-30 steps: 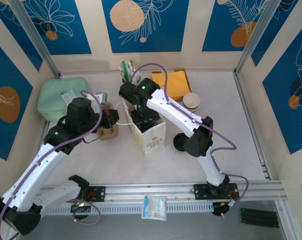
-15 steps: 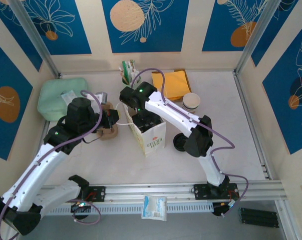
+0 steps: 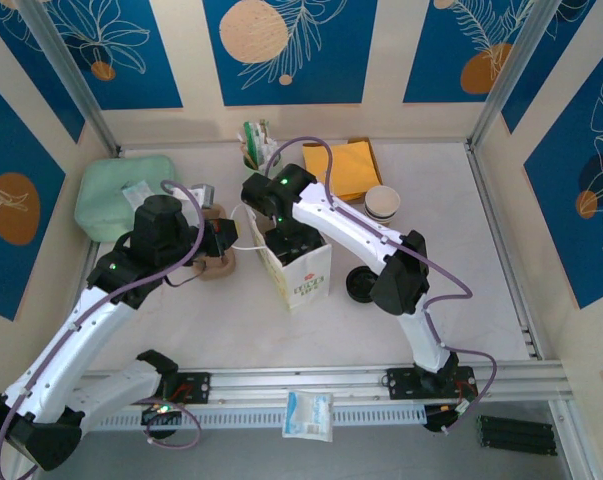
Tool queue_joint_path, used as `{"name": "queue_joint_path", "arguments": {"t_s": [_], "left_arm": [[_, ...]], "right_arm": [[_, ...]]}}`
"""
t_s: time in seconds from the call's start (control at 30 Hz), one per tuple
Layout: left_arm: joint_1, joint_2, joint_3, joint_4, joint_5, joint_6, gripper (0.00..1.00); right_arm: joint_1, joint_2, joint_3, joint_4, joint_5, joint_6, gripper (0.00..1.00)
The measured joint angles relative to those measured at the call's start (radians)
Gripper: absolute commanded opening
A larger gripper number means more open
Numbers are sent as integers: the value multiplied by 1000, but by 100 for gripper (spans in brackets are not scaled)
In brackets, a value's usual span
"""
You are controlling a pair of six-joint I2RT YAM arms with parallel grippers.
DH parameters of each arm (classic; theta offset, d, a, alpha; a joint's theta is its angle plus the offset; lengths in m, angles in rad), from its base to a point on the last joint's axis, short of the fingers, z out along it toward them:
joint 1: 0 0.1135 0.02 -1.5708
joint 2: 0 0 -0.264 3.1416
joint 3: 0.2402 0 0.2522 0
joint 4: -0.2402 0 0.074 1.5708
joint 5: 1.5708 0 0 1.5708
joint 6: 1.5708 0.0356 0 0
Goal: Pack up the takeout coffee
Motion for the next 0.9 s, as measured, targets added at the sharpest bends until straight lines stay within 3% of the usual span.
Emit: {"name": "queue_joint_path", "arguments": {"t_s": [0.9], "left_arm": [[0,0,0,-1,-4,0,2]], "right_arm": [[-13,-18,-27,19,-15,0,59]]}}
